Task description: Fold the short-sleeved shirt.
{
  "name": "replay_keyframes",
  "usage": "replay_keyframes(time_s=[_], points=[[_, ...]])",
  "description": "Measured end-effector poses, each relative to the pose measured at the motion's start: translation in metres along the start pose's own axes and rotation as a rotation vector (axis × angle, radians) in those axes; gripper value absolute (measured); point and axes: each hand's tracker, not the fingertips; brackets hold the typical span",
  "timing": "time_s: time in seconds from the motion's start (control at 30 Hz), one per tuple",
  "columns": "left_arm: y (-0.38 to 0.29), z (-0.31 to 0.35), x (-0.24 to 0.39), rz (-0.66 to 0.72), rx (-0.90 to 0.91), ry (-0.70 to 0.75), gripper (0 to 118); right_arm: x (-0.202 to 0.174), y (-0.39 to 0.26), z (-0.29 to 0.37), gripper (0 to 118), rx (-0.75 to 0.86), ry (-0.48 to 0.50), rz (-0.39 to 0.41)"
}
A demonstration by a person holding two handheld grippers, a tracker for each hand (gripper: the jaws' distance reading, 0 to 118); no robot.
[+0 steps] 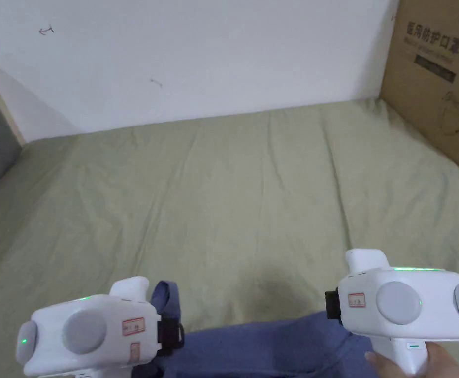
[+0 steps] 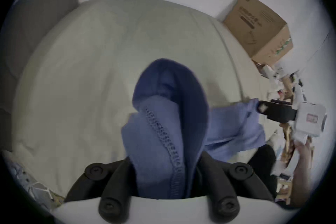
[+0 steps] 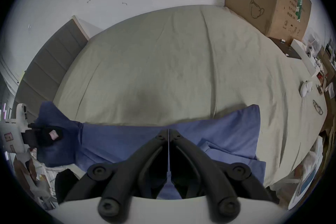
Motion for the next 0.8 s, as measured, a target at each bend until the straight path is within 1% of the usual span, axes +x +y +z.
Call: replay_keyframes(time_s=[0.03, 0.1, 0.13, 0.17, 0.2, 0.23, 0.27, 0.3, 0.37, 0.5, 0.53, 0.57, 0.6, 0.63, 0.67, 0.7, 0.73, 0.8], points=[[0.004, -0.012, 0.013, -0.007, -0.031, -0.025, 7, 0.003, -0.001, 0.002, 1, 0.003, 0.0, -0.007], [0.005, -0.034, 0.038, -0.025, -0.065, -0.021, 14, 0.009, -0.004, 0.004, 1, 0.006, -0.002, -0.015], [0.004, -0.045, 0.05, -0.022, -0.083, -0.04, 26, 0.012, -0.005, 0.004, 1, 0.005, -0.005, -0.018], [0.004, -0.054, 0.059, -0.028, -0.099, -0.059, 43, 0.015, -0.006, 0.004, 1, 0.003, -0.006, -0.021], [0.004, -0.061, 0.066, -0.026, -0.117, -0.085, 69, 0.017, -0.007, 0.004, 1, 0.0, -0.006, -0.026], [0.002, -0.068, 0.071, -0.002, -0.136, -0.123, 103, 0.019, -0.008, 0.004, 1, -0.003, -0.004, -0.033], [0.002, -0.073, 0.075, 0.012, -0.152, -0.159, 117, 0.022, -0.008, 0.003, 1, -0.006, -0.001, -0.039], [0.0, -0.076, 0.078, 0.022, -0.158, -0.188, 118, 0.023, -0.009, 0.002, 1, -0.008, -0.001, -0.042], [0.001, -0.069, 0.081, 0.027, -0.118, -0.212, 117, 0.026, -0.009, 0.001, 1, -0.01, 0.0, -0.043], [0.006, -0.044, 0.069, -0.037, -0.034, -0.166, 116, 0.028, -0.006, 0.0, 1, -0.005, 0.013, -0.049], [0.006, -0.035, 0.065, -0.057, -0.008, -0.159, 113, 0.028, -0.005, 0.0, 1, -0.001, 0.02, -0.053], [0.007, -0.027, 0.059, -0.072, 0.016, -0.147, 105, 0.028, -0.004, 0.0, 1, 0.002, 0.025, -0.054], [0.006, -0.021, 0.056, -0.079, 0.03, -0.12, 87, 0.027, -0.003, 0.0, 1, 0.005, 0.028, -0.053], [0.006, -0.019, 0.054, -0.083, 0.028, -0.084, 49, 0.027, -0.002, 0.0, 1, 0.009, 0.031, -0.052], [0.005, -0.02, 0.051, -0.087, 0.011, -0.046, 18, 0.026, -0.001, -0.001, 1, 0.01, 0.034, -0.049], [0.003, -0.022, 0.048, -0.091, 0.004, -0.021, 2, 0.026, -0.001, -0.001, 1, 0.012, 0.035, -0.047], [0.001, -0.026, 0.045, -0.086, 0.002, -0.041, 2, 0.025, 0.0, -0.001, 1, 0.016, 0.033, -0.044], [-0.003, -0.041, 0.043, -0.073, -0.062, -0.091, 2, 0.024, 0.001, -0.003, 1, 0.025, -0.006, -0.029]])
